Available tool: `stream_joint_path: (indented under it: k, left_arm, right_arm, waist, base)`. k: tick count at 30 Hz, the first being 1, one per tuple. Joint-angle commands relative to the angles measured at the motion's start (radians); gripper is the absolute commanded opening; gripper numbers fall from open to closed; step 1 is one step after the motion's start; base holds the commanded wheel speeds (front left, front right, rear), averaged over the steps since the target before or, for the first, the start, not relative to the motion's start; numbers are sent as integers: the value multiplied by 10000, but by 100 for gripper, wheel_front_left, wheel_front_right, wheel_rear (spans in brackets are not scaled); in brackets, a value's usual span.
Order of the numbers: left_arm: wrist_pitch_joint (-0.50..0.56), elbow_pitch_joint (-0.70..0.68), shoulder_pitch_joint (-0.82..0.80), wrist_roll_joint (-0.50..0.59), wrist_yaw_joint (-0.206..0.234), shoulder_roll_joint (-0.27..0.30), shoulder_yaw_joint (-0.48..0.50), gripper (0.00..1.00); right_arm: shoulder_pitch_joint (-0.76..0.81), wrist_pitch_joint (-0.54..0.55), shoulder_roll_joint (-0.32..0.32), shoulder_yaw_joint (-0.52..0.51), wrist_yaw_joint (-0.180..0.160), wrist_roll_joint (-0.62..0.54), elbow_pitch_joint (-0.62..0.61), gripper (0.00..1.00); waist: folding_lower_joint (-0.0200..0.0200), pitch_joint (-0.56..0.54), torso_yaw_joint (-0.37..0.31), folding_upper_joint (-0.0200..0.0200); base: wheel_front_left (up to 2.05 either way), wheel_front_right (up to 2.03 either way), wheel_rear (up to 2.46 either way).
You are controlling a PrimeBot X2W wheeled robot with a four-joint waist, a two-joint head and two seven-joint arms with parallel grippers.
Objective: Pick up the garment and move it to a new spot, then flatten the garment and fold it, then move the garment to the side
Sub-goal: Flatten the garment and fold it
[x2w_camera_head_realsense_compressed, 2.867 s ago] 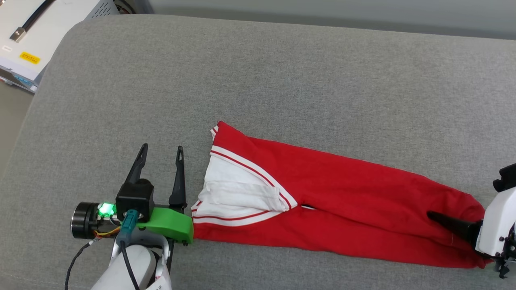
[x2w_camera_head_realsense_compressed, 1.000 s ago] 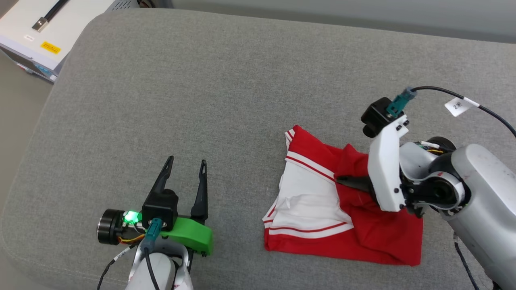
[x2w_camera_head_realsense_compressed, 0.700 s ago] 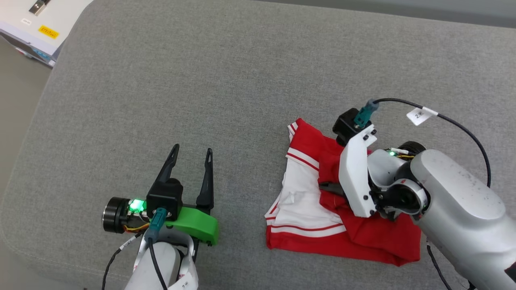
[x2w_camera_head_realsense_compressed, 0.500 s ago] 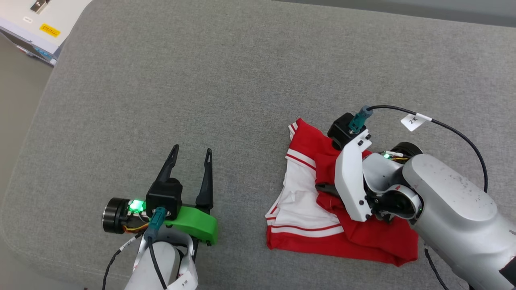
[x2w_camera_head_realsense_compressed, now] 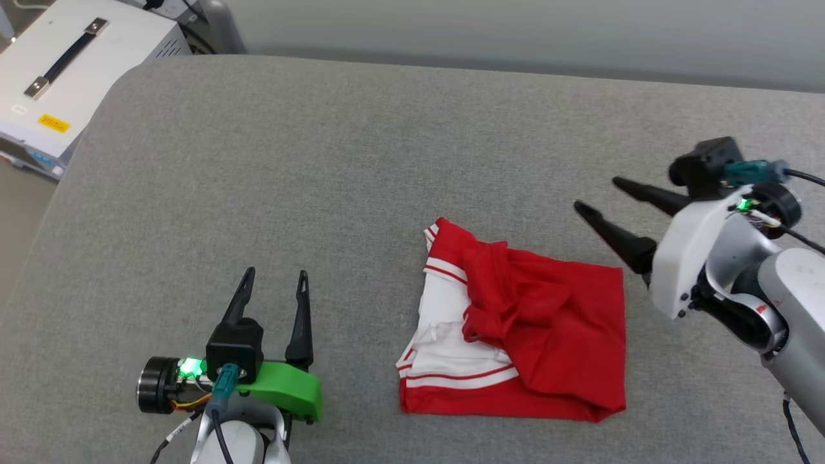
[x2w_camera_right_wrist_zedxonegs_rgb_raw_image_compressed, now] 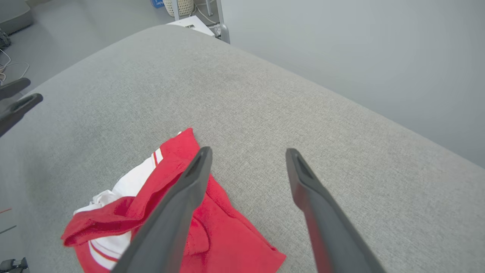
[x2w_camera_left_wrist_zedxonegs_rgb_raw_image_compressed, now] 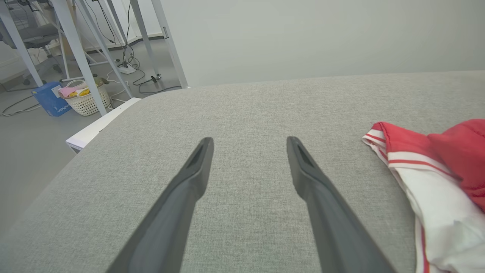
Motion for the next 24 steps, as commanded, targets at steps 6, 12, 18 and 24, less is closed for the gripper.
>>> stream_joint_path:
  k: [6,12,18,24]
  left_arm:
    - [-57,-312,554,57,144,110,273,100]
    - [-57,-607,975,60,186,165,422,100]
    - [-57,-799,1328,87,158,215,433,100]
    - [-57,-933,1619,95,139,208,375,100]
  right_arm:
    - [1541,-2781,796,-2431,-9,-2433,387,100]
    - [3031,-4193,2054,-4555,-9,-4062,224,100]
    - [4463,-4739,3139,-5935,-9,-4973,-465,100]
    - [5820,-4847,3880,-6531,-9,-5540,-1187,100]
  waist:
    - [0,-792,-921,0]
    - [0,-1113,-1328,0]
    - [0,-1427,-1525,0]
    - [0,-1634,-1572,0]
  base:
    - [0,0,0]
    - [0,0,0]
    - [0,0,0]
    - [0,0,0]
